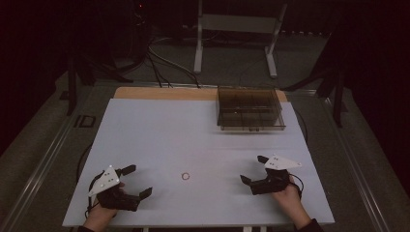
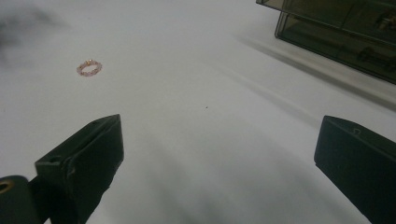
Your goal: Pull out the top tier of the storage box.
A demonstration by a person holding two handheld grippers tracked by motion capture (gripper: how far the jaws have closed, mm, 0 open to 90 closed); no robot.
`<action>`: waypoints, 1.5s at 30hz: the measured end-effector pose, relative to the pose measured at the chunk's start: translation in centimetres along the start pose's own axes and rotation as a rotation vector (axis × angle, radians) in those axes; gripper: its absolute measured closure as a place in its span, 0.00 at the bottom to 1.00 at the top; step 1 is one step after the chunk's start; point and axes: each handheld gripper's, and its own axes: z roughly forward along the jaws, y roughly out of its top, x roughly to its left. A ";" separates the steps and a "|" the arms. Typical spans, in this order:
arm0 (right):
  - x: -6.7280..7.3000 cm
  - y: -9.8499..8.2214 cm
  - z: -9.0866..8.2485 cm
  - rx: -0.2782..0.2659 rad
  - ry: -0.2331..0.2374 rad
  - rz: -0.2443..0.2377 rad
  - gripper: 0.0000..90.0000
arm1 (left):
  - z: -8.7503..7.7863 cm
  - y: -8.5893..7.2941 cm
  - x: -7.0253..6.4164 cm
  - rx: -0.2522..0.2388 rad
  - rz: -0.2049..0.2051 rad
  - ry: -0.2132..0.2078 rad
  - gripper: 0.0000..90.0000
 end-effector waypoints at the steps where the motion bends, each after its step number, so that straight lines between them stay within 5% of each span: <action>1: 0.0 -0.2 -0.1 -0.002 0.005 0.011 0.02 | 0.0 0.0 0.0 -0.002 -0.002 0.000 0.00; 28: -1.7 -1.4 -0.3 -0.035 -0.042 0.067 0.02 | 0.1 -0.1 0.3 -0.006 -0.016 -0.011 0.00; 45: -1.6 -1.6 -0.7 -0.033 -0.039 0.057 0.02 | 0.2 0.0 0.3 -0.004 -0.015 -0.006 0.00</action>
